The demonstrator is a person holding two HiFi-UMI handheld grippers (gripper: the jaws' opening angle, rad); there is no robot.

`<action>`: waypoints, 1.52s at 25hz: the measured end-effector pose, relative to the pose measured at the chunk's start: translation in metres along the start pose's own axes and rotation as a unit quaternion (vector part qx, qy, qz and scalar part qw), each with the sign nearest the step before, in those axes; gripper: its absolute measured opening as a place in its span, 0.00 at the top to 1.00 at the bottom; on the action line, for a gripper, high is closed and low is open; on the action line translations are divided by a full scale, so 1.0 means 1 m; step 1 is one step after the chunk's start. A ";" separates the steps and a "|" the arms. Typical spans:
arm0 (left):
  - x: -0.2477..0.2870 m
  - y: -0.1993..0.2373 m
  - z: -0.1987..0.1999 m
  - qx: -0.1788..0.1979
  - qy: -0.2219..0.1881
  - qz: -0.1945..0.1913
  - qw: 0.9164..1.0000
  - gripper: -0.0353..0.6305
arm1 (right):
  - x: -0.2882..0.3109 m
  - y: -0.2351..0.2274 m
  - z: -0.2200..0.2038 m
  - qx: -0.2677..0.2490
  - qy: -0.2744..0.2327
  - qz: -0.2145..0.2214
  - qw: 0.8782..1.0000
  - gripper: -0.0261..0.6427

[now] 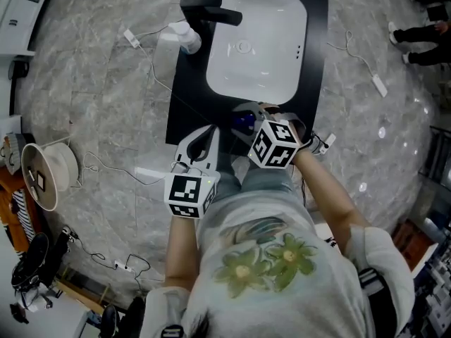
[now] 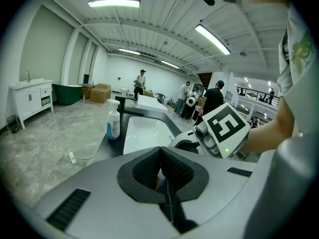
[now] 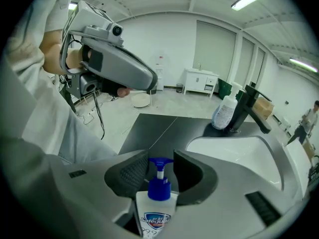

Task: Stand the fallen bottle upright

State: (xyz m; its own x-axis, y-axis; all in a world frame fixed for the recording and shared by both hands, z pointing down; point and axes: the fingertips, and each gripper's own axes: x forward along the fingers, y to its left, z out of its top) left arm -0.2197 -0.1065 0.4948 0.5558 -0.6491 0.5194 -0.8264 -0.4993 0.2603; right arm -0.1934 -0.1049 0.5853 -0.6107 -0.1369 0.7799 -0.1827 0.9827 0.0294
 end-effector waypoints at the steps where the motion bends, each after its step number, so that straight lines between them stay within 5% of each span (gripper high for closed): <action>1: 0.000 -0.004 0.002 0.000 -0.002 0.002 1.000 0.92 | -0.006 0.000 0.001 0.000 -0.008 0.000 1.000 0.70; 38: 0.006 -0.132 0.047 0.018 -0.060 0.084 0.995 0.92 | -0.164 0.014 -0.040 -0.041 -0.147 -0.003 0.988 0.71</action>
State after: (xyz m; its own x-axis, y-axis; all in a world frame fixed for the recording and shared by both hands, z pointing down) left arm -0.1032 -0.0712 0.4257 0.4194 -0.7875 0.4517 -0.9056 -0.3973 0.1481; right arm -0.0654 -0.0642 0.4830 -0.8092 -0.1601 0.5653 -0.1300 0.9871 0.0934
